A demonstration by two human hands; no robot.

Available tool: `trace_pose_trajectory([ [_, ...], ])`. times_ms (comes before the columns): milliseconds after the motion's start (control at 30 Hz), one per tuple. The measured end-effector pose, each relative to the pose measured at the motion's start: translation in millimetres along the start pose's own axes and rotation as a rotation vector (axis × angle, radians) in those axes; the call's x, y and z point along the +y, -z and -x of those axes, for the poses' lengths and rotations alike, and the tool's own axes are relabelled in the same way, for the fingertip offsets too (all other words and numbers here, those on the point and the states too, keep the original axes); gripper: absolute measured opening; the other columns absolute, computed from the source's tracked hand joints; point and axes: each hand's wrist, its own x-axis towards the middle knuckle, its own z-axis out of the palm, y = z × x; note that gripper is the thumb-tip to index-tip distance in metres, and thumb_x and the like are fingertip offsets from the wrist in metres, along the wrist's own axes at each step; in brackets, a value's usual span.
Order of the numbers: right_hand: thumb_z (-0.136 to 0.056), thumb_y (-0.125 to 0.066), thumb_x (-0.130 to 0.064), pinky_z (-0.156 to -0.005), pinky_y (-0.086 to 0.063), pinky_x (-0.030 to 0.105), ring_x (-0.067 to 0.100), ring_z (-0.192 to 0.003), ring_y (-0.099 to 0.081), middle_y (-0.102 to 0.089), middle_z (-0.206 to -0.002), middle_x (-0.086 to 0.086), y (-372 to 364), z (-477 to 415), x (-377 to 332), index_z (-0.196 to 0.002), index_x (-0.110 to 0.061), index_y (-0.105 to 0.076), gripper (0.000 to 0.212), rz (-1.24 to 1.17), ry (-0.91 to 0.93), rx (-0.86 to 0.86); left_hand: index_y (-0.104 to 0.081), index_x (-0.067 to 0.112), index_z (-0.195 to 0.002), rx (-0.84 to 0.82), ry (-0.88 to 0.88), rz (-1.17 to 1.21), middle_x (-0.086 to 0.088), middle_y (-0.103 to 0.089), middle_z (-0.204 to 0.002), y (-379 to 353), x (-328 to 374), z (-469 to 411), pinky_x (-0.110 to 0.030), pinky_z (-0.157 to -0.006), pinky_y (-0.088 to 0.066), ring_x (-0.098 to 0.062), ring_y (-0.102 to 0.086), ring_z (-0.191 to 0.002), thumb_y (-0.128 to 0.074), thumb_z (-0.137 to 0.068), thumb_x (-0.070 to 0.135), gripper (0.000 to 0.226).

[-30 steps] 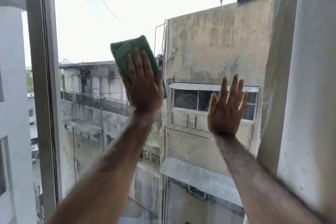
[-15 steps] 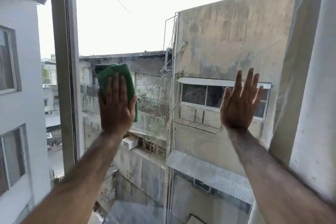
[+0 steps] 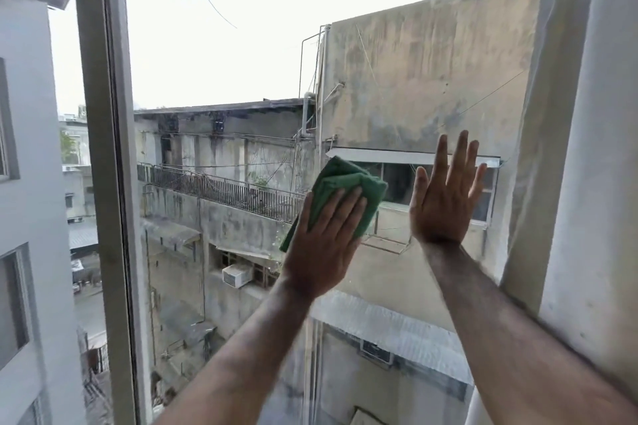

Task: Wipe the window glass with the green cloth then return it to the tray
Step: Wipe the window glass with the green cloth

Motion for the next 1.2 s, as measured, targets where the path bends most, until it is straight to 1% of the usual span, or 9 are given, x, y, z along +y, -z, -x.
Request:
trace_pose_trajectory([
  [167,-0.115,-0.015,-0.045,-0.137,-0.012,0.057,0.033,-0.171,-0.011,-0.012,-0.183,0.014,0.0,1.6,-2.3,-0.174,-0.019,-0.018,0.065,0.0,-0.002,-0.001,-0.023,0.005,-0.163,-0.035,0.284,-0.038,-0.02,-0.021,-0.172,25.0,-100.1,58.7,-0.065,-0.127,-0.024,-0.038,-0.02,-0.16,-0.033,-0.11,0.04,0.064],
  [367,-0.116,-0.018,-0.043,-0.137,-0.013,0.059,0.034,-0.17,-0.012,-0.013,-0.182,0.015,-4.1,0.9,-3.1,-0.174,-0.017,-0.019,0.064,0.013,0.005,0.025,-0.019,0.005,-0.164,0.207,0.872,0.054,-0.016,-0.021,-0.173,40.7,-124.3,-73.0,-0.061,-0.128,-0.021,-0.034,-0.018,-0.161,-0.029,-0.111,0.042,0.065],
  [433,-0.116,-0.018,-0.044,-0.137,-0.012,0.058,0.033,-0.17,-0.013,-0.014,-0.182,0.015,-5.7,2.2,-1.1,-0.174,-0.018,-0.018,0.063,0.017,0.006,0.037,-0.032,0.003,-0.16,0.278,0.765,0.041,-0.018,-0.032,-0.169,37.1,-83.9,-110.2,-0.063,-0.125,-0.028,-0.037,-0.029,-0.157,-0.041,-0.11,0.037,0.061],
  [500,-0.116,-0.017,-0.045,-0.137,-0.012,0.057,0.032,-0.17,-0.013,-0.014,-0.182,0.014,-7.2,2.5,1.9,-0.174,-0.02,-0.017,0.063,0.031,0.016,0.052,-0.037,0.006,-0.159,0.275,0.462,0.04,-0.016,-0.036,-0.168,28.0,-34.1,-121.7,-0.064,-0.125,-0.027,-0.037,-0.031,-0.157,-0.047,-0.109,0.035,0.059],
  [600,-0.116,-0.016,-0.048,-0.138,-0.012,0.055,0.031,-0.17,-0.013,-0.015,-0.183,0.012,-9.7,1.6,5.0,-0.174,-0.022,-0.016,0.064,0.033,0.022,0.066,-0.025,0.014,-0.165,0.087,0.05,0.051,-0.01,-0.024,-0.173,17.0,1.5,-89.8,-0.063,-0.127,-0.019,-0.032,-0.017,-0.162,-0.036,-0.11,0.044,0.063],
  [667,-0.116,-0.016,-0.049,-0.138,-0.012,0.054,0.029,-0.171,-0.013,-0.014,-0.183,0.011,-11.7,1.5,6.0,-0.174,-0.023,-0.015,0.063,0.04,0.019,0.075,-0.019,0.016,-0.166,0.005,-0.061,-0.019,-0.008,-0.018,-0.175,11.6,-17.0,-53.2,-0.061,-0.129,-0.018,-0.03,-0.011,-0.163,-0.031,-0.111,0.046,0.064],
  [867,-0.117,-0.017,-0.047,-0.138,-0.013,0.054,0.029,-0.171,-0.012,-0.013,-0.183,0.011,-12.4,3.0,4.9,-0.175,-0.023,-0.013,0.062,0.043,0.013,0.075,-0.023,0.009,-0.164,-0.047,0.135,-0.081,-0.016,-0.021,-0.173,32.2,-115.1,25.2,-0.064,-0.126,-0.025,-0.035,-0.018,-0.161,-0.037,-0.11,0.047,0.068],
  [1067,-0.117,-0.017,-0.045,-0.137,-0.015,0.055,0.031,-0.17,-0.014,-0.016,-0.182,0.013,-9.7,3.9,2.2,-0.174,-0.02,-0.018,0.063,0.048,0.019,0.078,-0.015,0.007,-0.165,0.068,0.609,-0.01,-0.016,-0.014,-0.174,45.4,-124.5,-64.2,-0.061,-0.129,-0.015,-0.034,-0.01,-0.162,-0.027,-0.111,0.044,0.067],
  [1200,-0.116,-0.019,-0.045,-0.138,-0.012,0.054,0.032,-0.17,-0.014,-0.015,-0.182,0.014,-8.7,2.9,1.7,-0.174,-0.019,-0.019,0.063,0.046,0.022,0.061,-0.019,0.007,-0.165,0.092,0.588,-0.014,-0.015,-0.018,-0.174,41.8,-111.3,-83.9,-0.062,-0.128,-0.018,-0.035,-0.015,-0.162,-0.024,-0.111,0.048,0.068],
])
